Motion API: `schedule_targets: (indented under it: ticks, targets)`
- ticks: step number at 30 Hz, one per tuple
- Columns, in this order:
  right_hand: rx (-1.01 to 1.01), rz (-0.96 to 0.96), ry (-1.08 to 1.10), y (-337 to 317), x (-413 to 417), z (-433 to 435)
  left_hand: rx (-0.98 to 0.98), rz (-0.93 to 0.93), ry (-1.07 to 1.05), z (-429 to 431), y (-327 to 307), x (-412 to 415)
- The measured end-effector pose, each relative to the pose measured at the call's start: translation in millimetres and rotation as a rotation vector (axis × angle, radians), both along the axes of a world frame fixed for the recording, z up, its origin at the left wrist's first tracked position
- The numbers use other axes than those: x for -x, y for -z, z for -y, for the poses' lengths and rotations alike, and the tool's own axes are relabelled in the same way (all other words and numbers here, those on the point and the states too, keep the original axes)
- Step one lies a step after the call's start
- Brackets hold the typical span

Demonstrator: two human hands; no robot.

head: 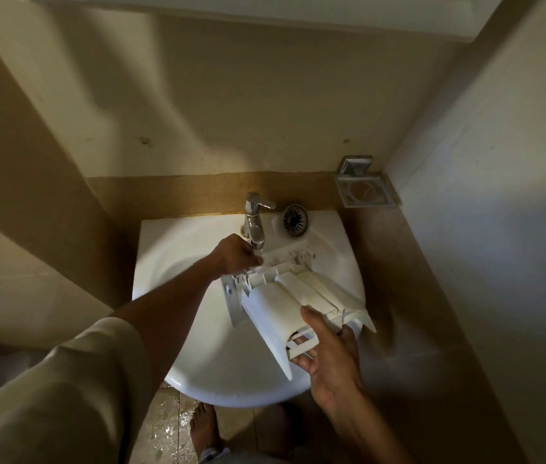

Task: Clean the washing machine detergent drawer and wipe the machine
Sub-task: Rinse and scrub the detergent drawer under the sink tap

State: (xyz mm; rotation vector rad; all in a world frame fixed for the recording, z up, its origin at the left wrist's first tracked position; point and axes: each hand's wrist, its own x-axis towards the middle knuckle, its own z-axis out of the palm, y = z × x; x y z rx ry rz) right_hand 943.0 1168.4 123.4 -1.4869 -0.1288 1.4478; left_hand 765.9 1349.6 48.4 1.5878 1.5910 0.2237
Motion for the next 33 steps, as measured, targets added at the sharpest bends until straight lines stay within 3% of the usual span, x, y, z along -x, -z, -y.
schedule_targets:
  ticks: [4, 8, 13, 21, 25, 28, 33]
  targets:
    - [0.033, 0.018, -0.002, 0.7, 10.4, -7.5, 0.013, 0.089, -0.1, 1.2, 4.8, 5.6]
    - [0.056, 0.004, 0.053, 2.1, 10.8, -15.0, 0.019, 0.317, -0.294, 5.3, 15.0, 12.4]
    - [0.001, 0.029, 0.124, -7.3, 9.8, -18.8, 0.186, 0.578, -0.518, 15.4, 17.2, 4.6]
    - [-0.012, 0.038, 0.199, -20.6, 16.9, -18.3, 0.498, 0.884, -0.52, 35.4, 18.7, -9.7]
    - [-0.006, 0.065, 0.221, -18.9, 24.4, -17.2, 0.556, 0.814, -0.562, 37.5, 17.0, -7.8]
    - [-0.023, 0.078, 0.199, -21.5, 30.3, -19.2, 0.41, 0.693, -0.512, 36.7, 22.2, -5.3]
    - [-0.028, 0.099, 0.214, -22.4, 34.3, -26.7, 0.294, 0.657, -0.533, 36.2, 28.9, -9.9]
